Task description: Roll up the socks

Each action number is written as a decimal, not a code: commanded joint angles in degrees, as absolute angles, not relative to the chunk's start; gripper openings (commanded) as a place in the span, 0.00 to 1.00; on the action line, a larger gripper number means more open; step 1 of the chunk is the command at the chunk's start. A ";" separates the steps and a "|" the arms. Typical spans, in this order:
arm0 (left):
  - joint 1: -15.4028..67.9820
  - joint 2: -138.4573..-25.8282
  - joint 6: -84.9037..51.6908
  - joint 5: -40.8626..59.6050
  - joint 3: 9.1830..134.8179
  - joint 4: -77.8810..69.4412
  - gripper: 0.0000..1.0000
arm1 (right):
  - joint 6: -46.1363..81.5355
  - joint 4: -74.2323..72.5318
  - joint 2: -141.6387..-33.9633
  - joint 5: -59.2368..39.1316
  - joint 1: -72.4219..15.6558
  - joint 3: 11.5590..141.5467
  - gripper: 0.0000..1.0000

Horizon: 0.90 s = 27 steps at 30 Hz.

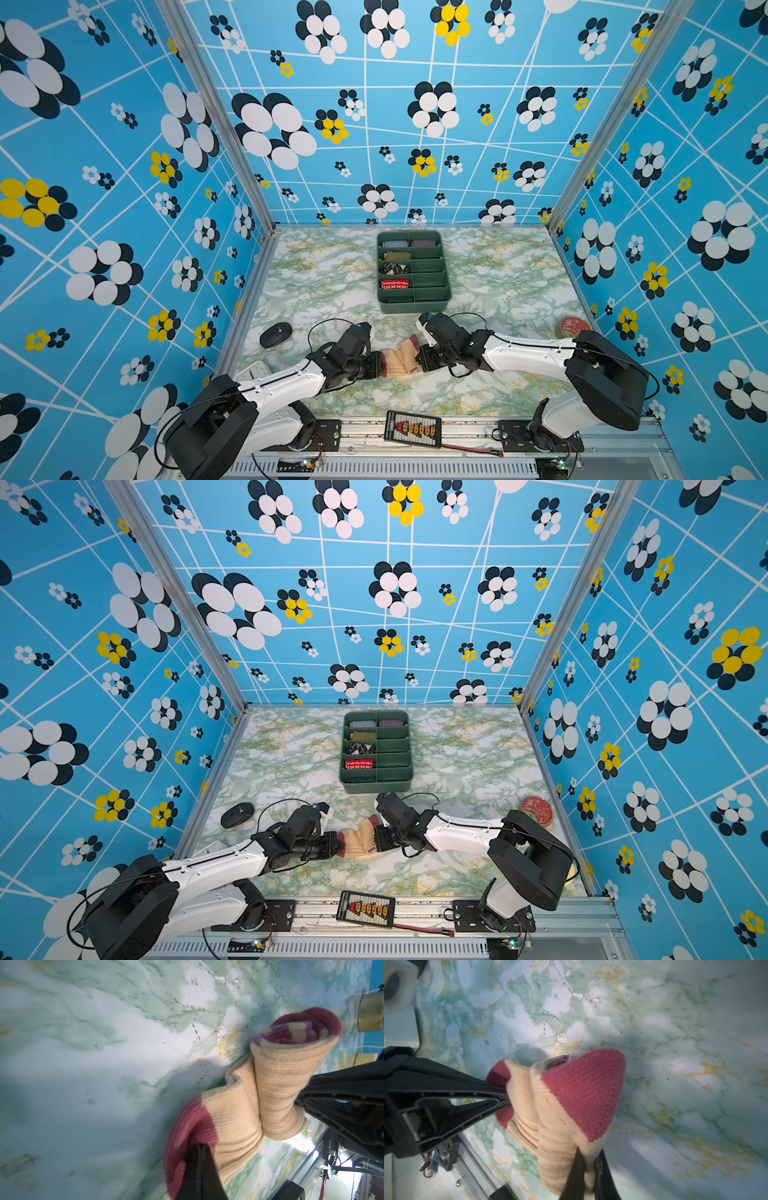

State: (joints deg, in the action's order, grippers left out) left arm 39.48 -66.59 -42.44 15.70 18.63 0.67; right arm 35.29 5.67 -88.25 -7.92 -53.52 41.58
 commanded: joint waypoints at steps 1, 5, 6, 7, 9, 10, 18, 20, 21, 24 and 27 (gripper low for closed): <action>38.92 -66.69 -40.37 12.51 18.52 6.34 0.00 | 32.77 16.12 -87.98 -0.67 -53.70 42.88 0.01; 37.45 -68.15 -39.96 13.84 17.74 4.40 0.00 | 31.17 20.12 -88.61 1.82 -53.70 45.36 0.01; 37.42 -68.92 -39.93 14.03 17.80 3.67 0.00 | 31.03 20.30 -88.76 1.93 -53.69 45.59 0.01; 37.40 -70.05 -39.91 14.34 17.97 2.57 0.00 | 31.03 20.30 -88.96 2.02 -53.70 45.86 0.01; 37.35 -72.44 -39.86 14.80 18.64 0.47 0.00 | 30.94 20.54 -89.37 2.33 -53.79 46.35 0.01; 37.35 -73.78 -39.73 14.98 19.33 -0.47 0.00 | 30.85 20.82 -89.59 2.58 -53.87 46.70 0.01; 37.35 -79.06 -37.68 15.99 23.76 -1.31 0.00 | 30.41 26.89 -90.34 8.86 -55.41 49.96 0.01; 37.27 -78.90 -37.62 16.30 23.75 -1.14 0.00 | 30.41 30.00 -91.13 11.60 -56.10 51.74 0.01; 37.27 -78.74 -37.63 16.55 23.81 -1.10 0.00 | 30.37 31.03 -91.76 12.32 -56.37 52.56 0.01; 37.25 -78.33 -37.65 17.51 24.18 -1.04 0.00 | 30.27 33.50 -93.81 13.94 -57.16 55.05 0.01; 37.35 -77.97 -37.71 18.75 25.38 -1.14 0.00 | 30.24 35.46 -95.89 15.16 -58.23 57.60 0.01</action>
State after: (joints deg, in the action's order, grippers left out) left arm 37.87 -77.58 -38.96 18.50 24.43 -5.30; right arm 31.62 27.57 -93.65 10.24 -57.49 55.81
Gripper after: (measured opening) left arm 0.039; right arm 0.083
